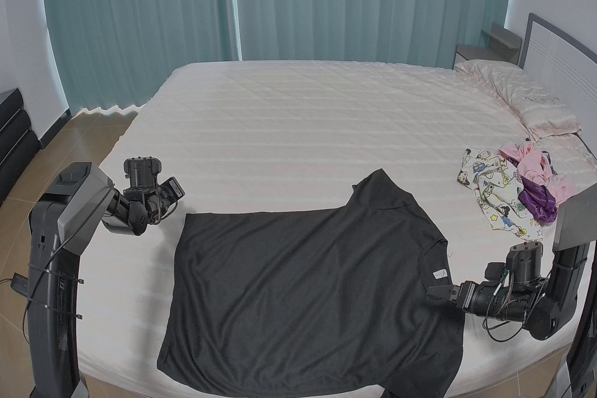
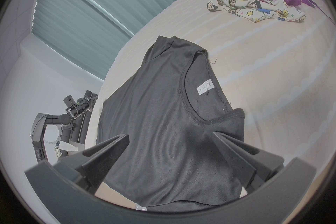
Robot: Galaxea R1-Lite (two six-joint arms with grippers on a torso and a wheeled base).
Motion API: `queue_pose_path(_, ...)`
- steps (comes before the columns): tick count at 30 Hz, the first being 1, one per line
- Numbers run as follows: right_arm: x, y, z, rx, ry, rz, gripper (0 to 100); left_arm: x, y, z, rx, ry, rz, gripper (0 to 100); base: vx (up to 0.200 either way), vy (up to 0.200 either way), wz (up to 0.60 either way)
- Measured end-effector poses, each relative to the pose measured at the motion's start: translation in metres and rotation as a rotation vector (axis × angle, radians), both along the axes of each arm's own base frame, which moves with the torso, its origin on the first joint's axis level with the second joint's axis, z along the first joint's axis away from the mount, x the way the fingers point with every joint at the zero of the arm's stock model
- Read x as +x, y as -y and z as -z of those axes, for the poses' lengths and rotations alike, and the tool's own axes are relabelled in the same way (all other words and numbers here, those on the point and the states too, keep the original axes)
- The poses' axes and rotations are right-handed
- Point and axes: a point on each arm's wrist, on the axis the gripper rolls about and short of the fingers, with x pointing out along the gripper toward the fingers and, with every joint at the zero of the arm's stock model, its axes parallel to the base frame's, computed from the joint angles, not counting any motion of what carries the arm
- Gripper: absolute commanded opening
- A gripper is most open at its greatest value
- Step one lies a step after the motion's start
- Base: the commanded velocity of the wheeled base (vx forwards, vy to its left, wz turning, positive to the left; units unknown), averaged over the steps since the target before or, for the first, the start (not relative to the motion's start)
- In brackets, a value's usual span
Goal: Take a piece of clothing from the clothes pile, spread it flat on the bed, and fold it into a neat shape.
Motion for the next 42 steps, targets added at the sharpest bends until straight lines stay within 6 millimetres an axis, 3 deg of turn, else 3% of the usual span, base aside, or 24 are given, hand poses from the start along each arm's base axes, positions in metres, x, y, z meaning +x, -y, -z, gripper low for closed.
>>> queue_pose_path(9, 0.0, 0.0, 0.002, -0.001, -0.006, 0.0, 100, -0.004, -0.002, 0.011, -0.012, -0.066, 0.001, 0, 0.0, 0.0, 0.0)
queue_pose_path(10, 0.0, 0.0, 0.002, -0.001, -0.007, 0.0, 100, -0.006, -0.002, 0.011, -0.016, -0.074, 0.005, 100, 0.0, 0.0, 0.0)
queue_pose_path(20, 0.0, 0.0, 0.003, -0.003, -0.013, -0.001, 100, -0.018, 0.005, 0.005, -0.079, -0.104, 0.129, 100, 0.0, 0.0, 0.0)
queue_pose_path(33, 0.0, 0.0, 0.004, -0.004, -0.015, -0.003, 100, -0.032, 0.022, 0.019, -0.113, -0.167, 0.246, 100, 0.0, 0.0, 0.0)
queue_pose_path(34, 0.0, 0.0, 0.004, -0.003, -0.015, -0.003, 100, -0.032, 0.023, 0.019, -0.113, -0.167, 0.249, 0, 0.0, 0.0, 0.0)
queue_pose_path(42, 0.0, 0.0, 0.004, -0.004, -0.016, -0.003, 100, -0.026, 0.024, 0.018, -0.096, -0.124, 0.238, 0, 0.0, 0.0, 0.0)
